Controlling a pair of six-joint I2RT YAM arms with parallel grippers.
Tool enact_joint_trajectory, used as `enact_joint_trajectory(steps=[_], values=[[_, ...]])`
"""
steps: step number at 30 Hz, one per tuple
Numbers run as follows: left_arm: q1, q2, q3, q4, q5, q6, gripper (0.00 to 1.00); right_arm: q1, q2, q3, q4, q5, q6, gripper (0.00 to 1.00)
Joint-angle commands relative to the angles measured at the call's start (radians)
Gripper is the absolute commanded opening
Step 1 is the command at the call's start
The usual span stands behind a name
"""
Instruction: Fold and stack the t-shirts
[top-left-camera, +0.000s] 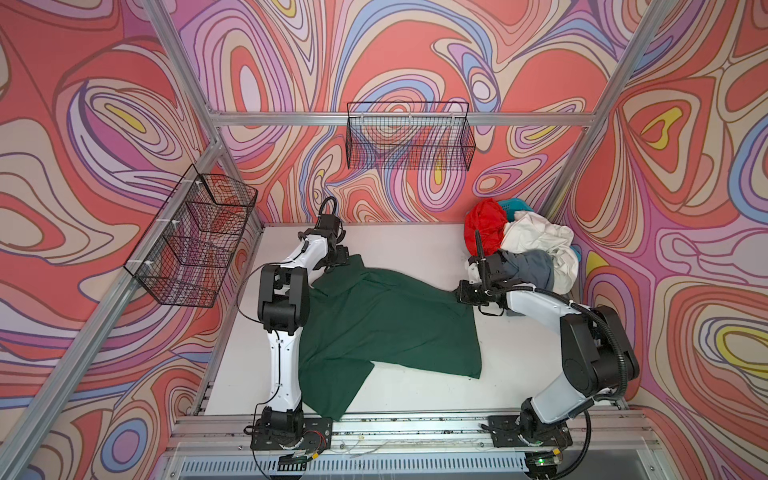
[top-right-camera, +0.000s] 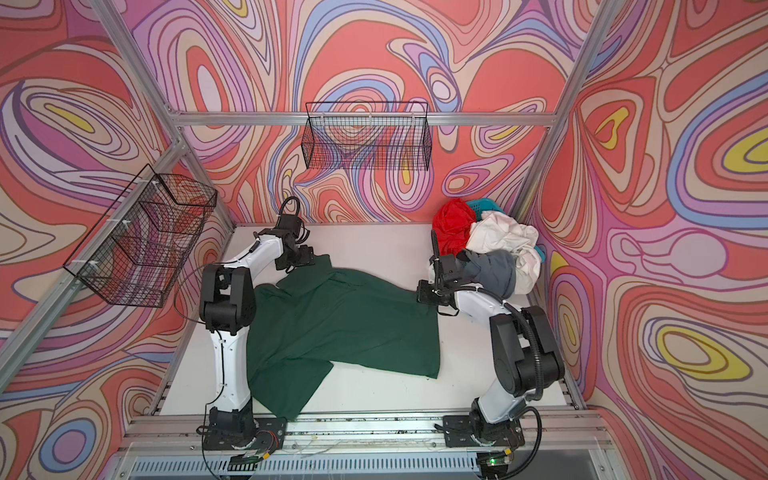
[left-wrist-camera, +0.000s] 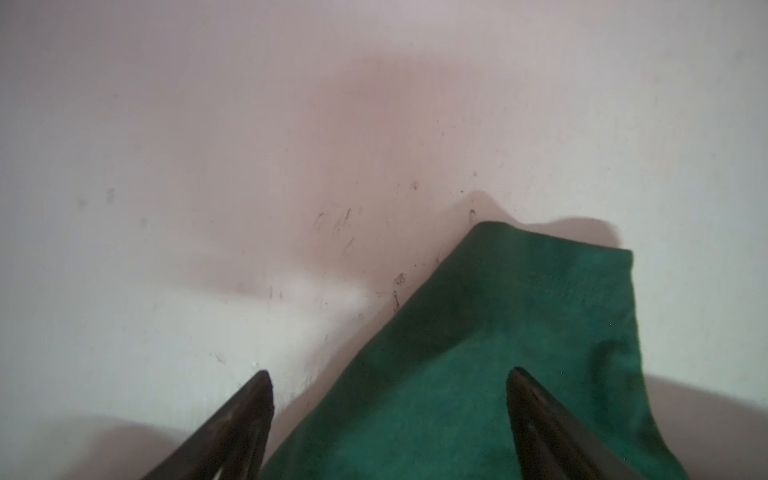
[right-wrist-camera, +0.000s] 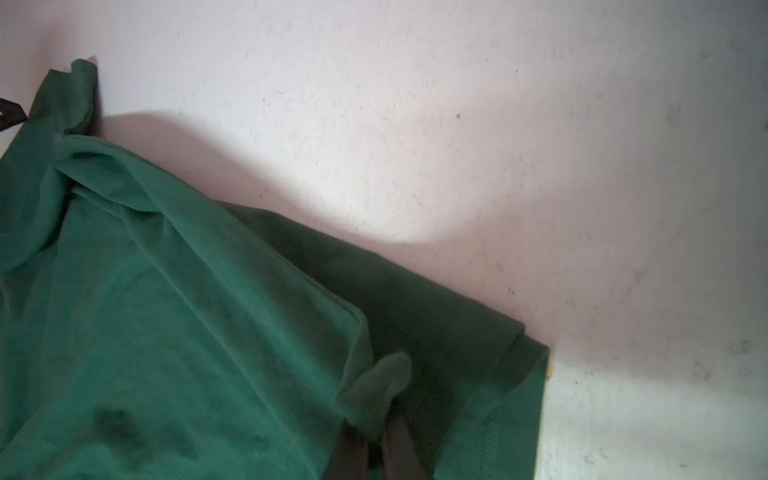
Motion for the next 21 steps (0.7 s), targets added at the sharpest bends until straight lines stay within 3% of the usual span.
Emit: enact_joint_trajectory(steps=[1,6,9,13,15,21], values=[[0.006,0.046,0.054,-0.118,0.075,0.034,0.84,0.001,0.011,0.027,0.013,0.001,0.004,0.0],[0.006,0.079,0.051,-0.122,0.098,0.037,0.8,0.0,0.026,0.034,0.015,-0.006,0.005,0.0],[0.006,0.116,0.078,-0.132,0.139,0.039,0.71,0.001,0.033,0.039,0.018,-0.016,0.008,0.0],[0.006,0.177,0.163,-0.183,0.173,0.037,0.54,0.001,0.033,0.044,0.021,-0.026,0.016,0.0],[0.006,0.201,0.201,-0.203,0.193,0.047,0.37,0.001,0.034,0.05,0.022,-0.028,0.019,0.0],[0.006,0.184,0.227,-0.19,0.192,0.089,0.04,0.001,0.054,0.106,0.007,-0.025,0.017,0.0]])
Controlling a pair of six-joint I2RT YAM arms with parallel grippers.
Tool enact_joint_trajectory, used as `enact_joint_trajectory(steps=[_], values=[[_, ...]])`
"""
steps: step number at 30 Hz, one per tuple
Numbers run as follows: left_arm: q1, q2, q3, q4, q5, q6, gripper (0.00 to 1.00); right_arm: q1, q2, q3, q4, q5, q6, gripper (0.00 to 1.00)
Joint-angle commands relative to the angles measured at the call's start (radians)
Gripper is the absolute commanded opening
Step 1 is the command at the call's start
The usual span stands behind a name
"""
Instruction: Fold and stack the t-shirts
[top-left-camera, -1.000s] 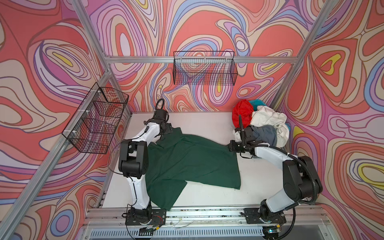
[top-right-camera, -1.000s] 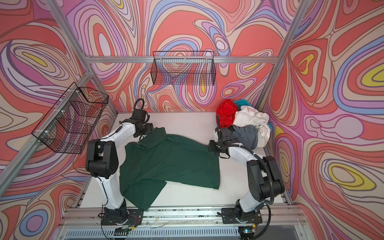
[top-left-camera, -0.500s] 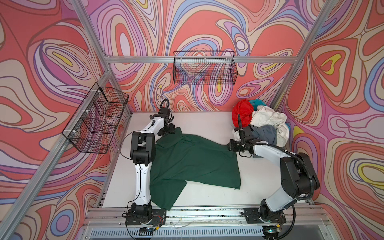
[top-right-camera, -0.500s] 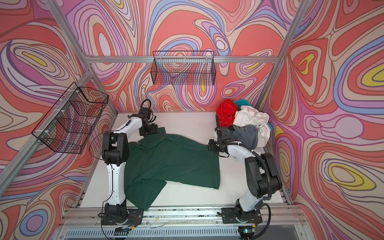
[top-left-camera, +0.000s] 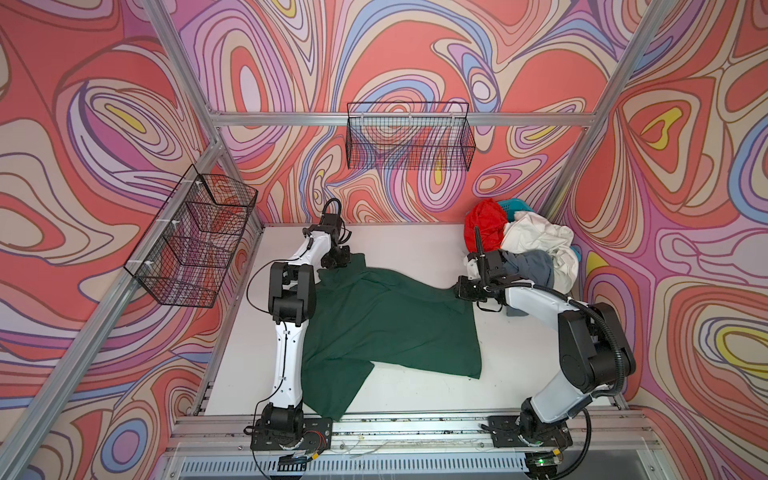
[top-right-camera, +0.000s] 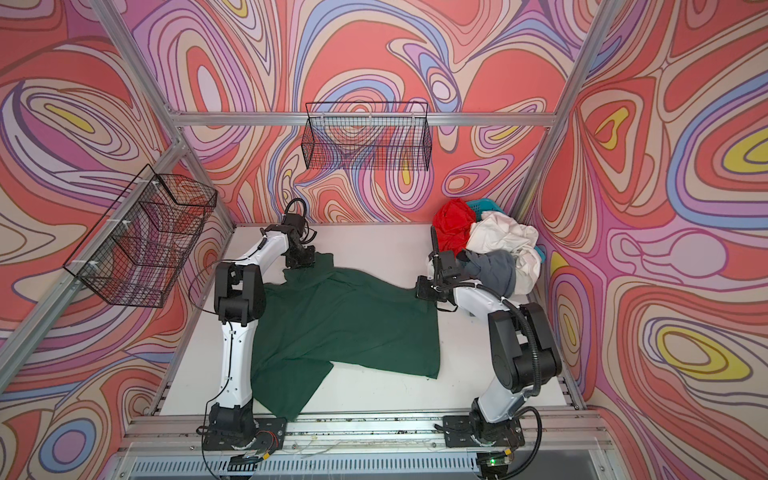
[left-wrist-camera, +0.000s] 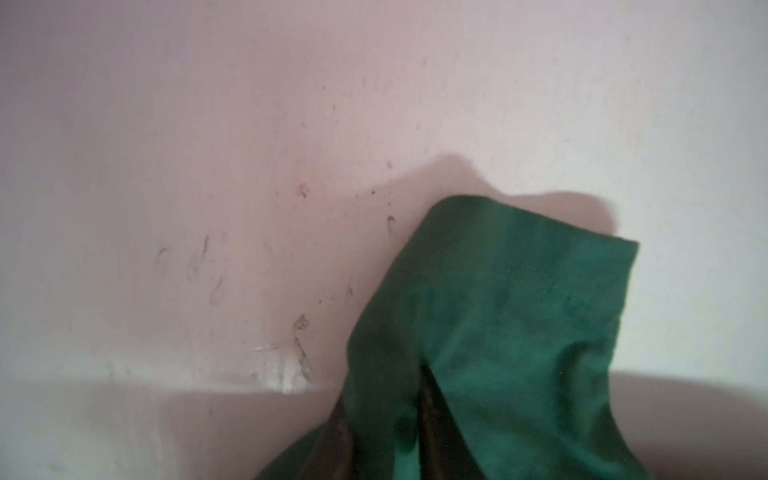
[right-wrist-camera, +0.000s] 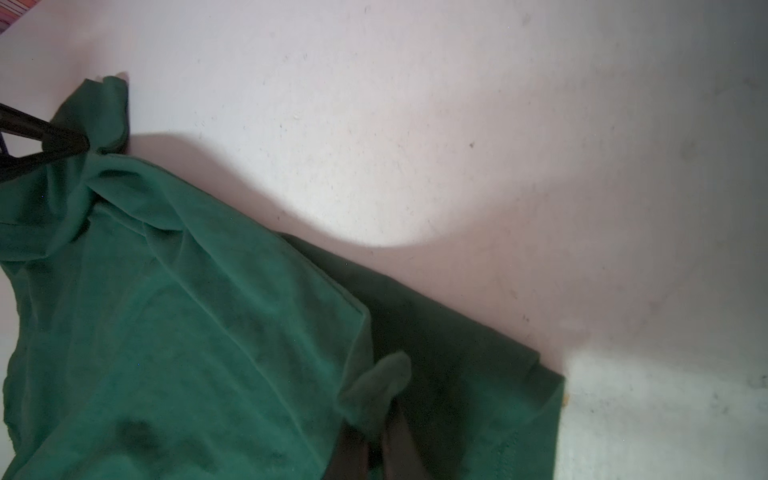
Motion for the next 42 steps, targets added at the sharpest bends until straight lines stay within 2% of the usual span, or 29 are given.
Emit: enact_joint_trajectory(steps=[1,7,22,30,35,42], values=[[0.003,0.007,0.016,-0.045,-0.001,0.043,0.01,0.001,0.027,0.062,0.003,0.001,-0.001,0.0],[0.015,-0.059,0.039,0.024,-0.013,0.075,0.0,0.0,0.086,0.203,-0.025,0.022,-0.019,0.0],[0.081,-0.124,0.084,0.184,0.001,0.104,0.0,-0.03,0.421,0.699,-0.15,0.177,-0.064,0.0],[0.081,-0.149,0.105,0.249,0.023,0.126,0.0,-0.043,0.569,0.966,-0.215,0.18,-0.067,0.0],[0.081,-0.209,0.016,0.294,0.018,0.171,0.0,-0.043,0.55,0.94,-0.202,0.17,-0.066,0.0],[0.077,-0.39,-0.366,0.552,0.016,0.151,0.0,-0.042,0.397,0.665,-0.082,0.125,-0.068,0.0]])
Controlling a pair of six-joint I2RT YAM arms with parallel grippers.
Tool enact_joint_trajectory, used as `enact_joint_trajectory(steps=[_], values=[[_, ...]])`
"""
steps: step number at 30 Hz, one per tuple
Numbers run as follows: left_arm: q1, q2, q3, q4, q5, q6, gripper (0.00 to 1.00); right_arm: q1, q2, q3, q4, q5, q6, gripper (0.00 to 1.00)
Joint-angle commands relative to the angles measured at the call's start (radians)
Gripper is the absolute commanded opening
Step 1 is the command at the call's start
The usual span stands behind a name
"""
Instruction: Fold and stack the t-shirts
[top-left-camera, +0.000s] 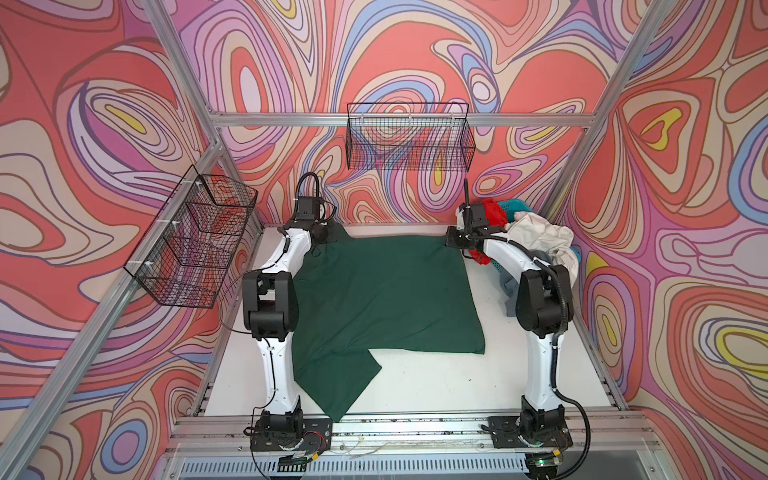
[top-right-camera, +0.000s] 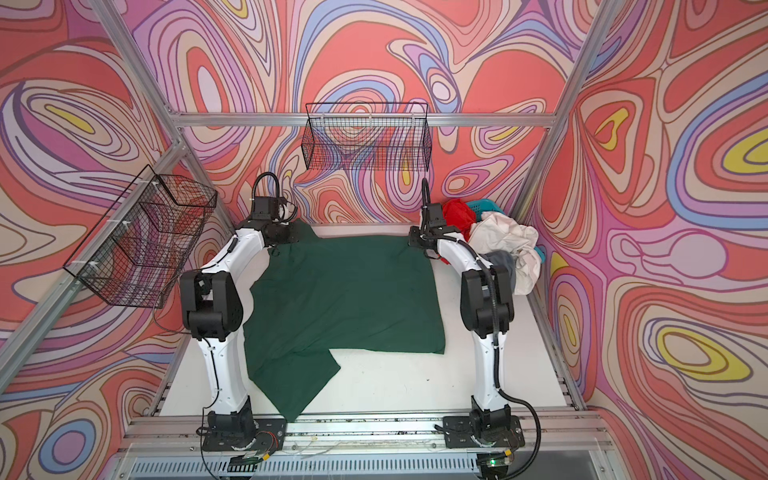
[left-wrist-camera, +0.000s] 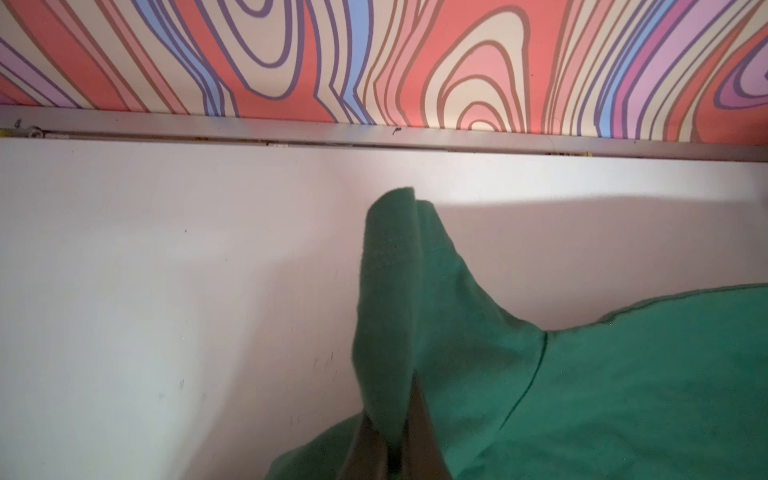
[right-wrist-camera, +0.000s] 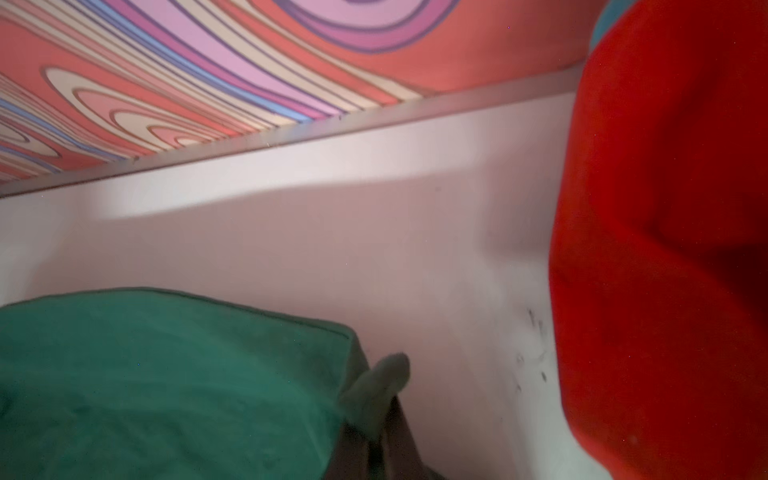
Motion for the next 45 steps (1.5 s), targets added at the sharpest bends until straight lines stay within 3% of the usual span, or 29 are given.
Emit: enact_joint_trajectory(steps=[1,5,16,26,27,30,35,39,42,45], values=[[-0.002,-0.079,-0.119,0.181,0.005,0.003,0.0,-0.006,-0.097,-0.091,0.057,-0.019,-0.015,0.0],[-0.007,-0.142,-0.246,0.248,0.001,0.02,0.0,-0.006,-0.148,-0.184,0.082,-0.044,-0.019,0.0],[-0.056,-0.357,-0.641,0.518,-0.144,0.041,0.0,-0.006,-0.255,-0.348,0.124,-0.078,-0.011,0.0],[-0.119,-0.431,-0.789,0.559,-0.231,0.023,0.0,-0.006,-0.341,-0.504,0.166,-0.094,0.001,0.0],[-0.123,-0.441,-0.806,0.562,-0.232,0.007,0.05,-0.006,-0.348,-0.522,0.173,-0.095,0.004,0.0],[-0.14,-0.476,-0.842,0.542,-0.28,-0.066,0.4,-0.006,-0.353,-0.555,0.181,-0.091,0.005,0.0],[-0.146,-0.554,-0.822,0.352,-0.463,-0.286,0.64,-0.006,-0.338,-0.572,0.192,-0.098,0.019,0.0],[-0.132,-0.51,-0.675,0.013,-0.565,-0.433,0.71,-0.006,-0.341,-0.589,0.203,-0.094,0.027,0.0],[-0.074,-0.444,-0.594,-0.137,-0.48,-0.499,0.7,-0.006,-0.34,-0.594,0.202,-0.101,0.024,0.0],[0.003,-0.427,-0.624,-0.103,-0.347,-0.545,0.65,-0.006,-0.34,-0.596,0.199,-0.104,0.021,0.0]])
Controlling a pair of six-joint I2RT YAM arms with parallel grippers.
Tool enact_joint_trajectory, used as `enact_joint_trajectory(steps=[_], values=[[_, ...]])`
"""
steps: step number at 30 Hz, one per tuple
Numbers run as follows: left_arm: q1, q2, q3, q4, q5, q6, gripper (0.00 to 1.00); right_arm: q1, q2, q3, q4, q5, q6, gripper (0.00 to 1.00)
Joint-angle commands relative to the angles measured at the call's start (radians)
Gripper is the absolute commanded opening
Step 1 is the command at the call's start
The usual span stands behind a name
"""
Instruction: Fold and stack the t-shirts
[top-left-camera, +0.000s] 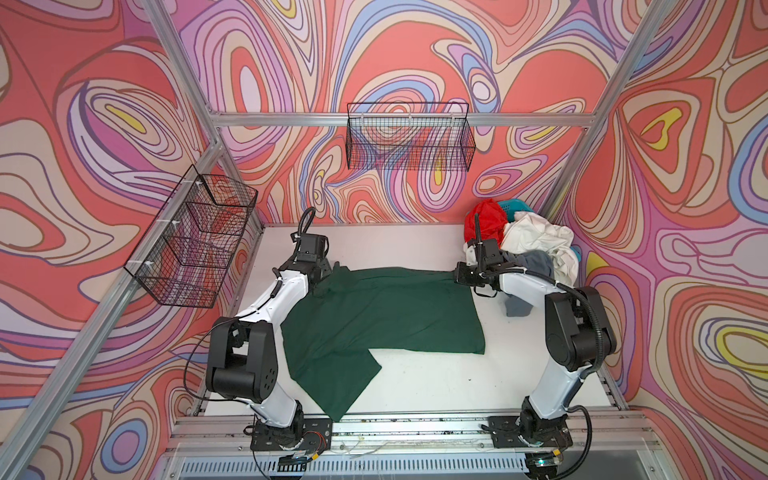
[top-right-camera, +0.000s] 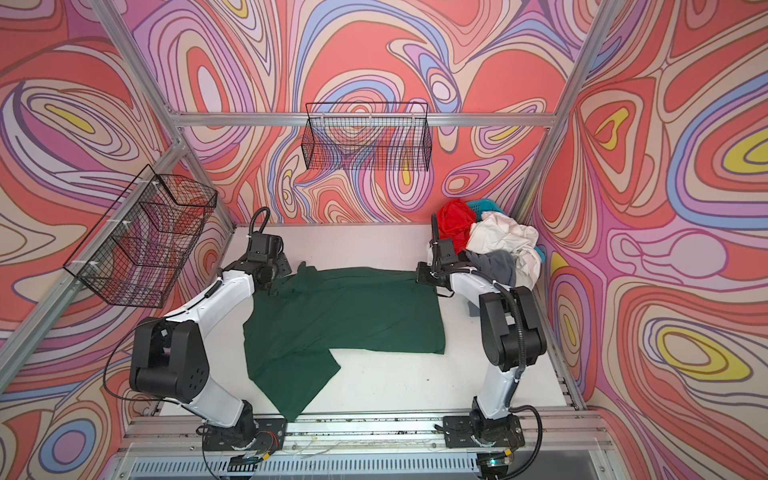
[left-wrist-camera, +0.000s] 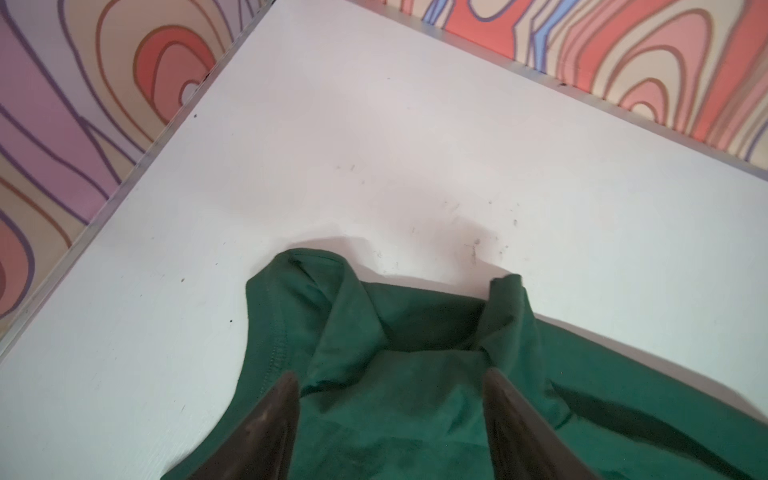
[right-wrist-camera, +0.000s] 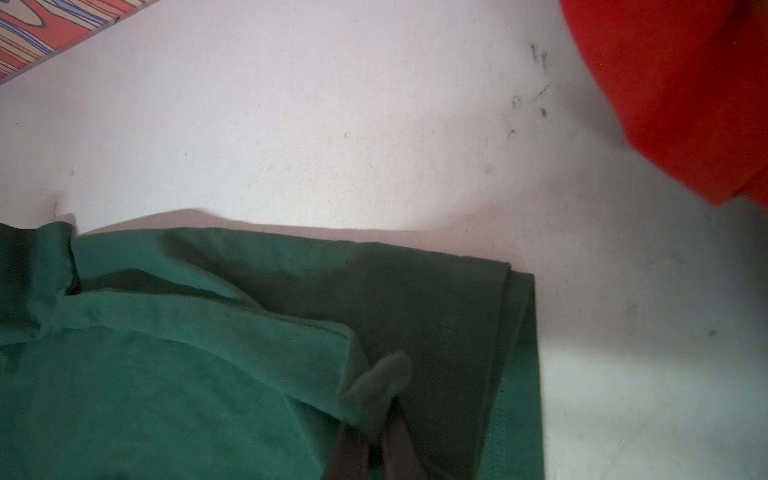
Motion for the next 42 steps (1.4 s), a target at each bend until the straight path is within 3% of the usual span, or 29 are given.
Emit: enact_joint_trajectory(steps=[1,6,15,25,37,40,42], values=[[0.086,0.033,-0.043,-0.116,0.132,-0.129,0.63,-0.005,-0.015,-0.015,0.018,-0.014,0.0,0.0],[0.157,0.085,-0.038,-0.052,0.304,-0.163,0.58,-0.006,-0.014,-0.01,0.015,-0.019,-0.002,0.0],[0.193,0.242,0.062,-0.025,0.394,-0.183,0.51,-0.006,-0.017,-0.011,0.005,-0.018,-0.008,0.0],[0.202,0.288,0.138,-0.047,0.325,-0.113,0.43,-0.005,-0.022,-0.006,-0.005,-0.01,-0.01,0.0],[0.204,0.397,0.233,-0.084,0.38,-0.084,0.42,-0.005,-0.021,-0.005,-0.011,-0.009,-0.012,0.0],[0.204,0.407,0.235,-0.082,0.395,-0.075,0.3,-0.005,-0.022,-0.008,-0.01,-0.009,-0.011,0.0],[0.204,0.411,0.242,-0.083,0.402,-0.065,0.14,-0.005,-0.024,-0.012,-0.006,-0.009,-0.01,0.0]])
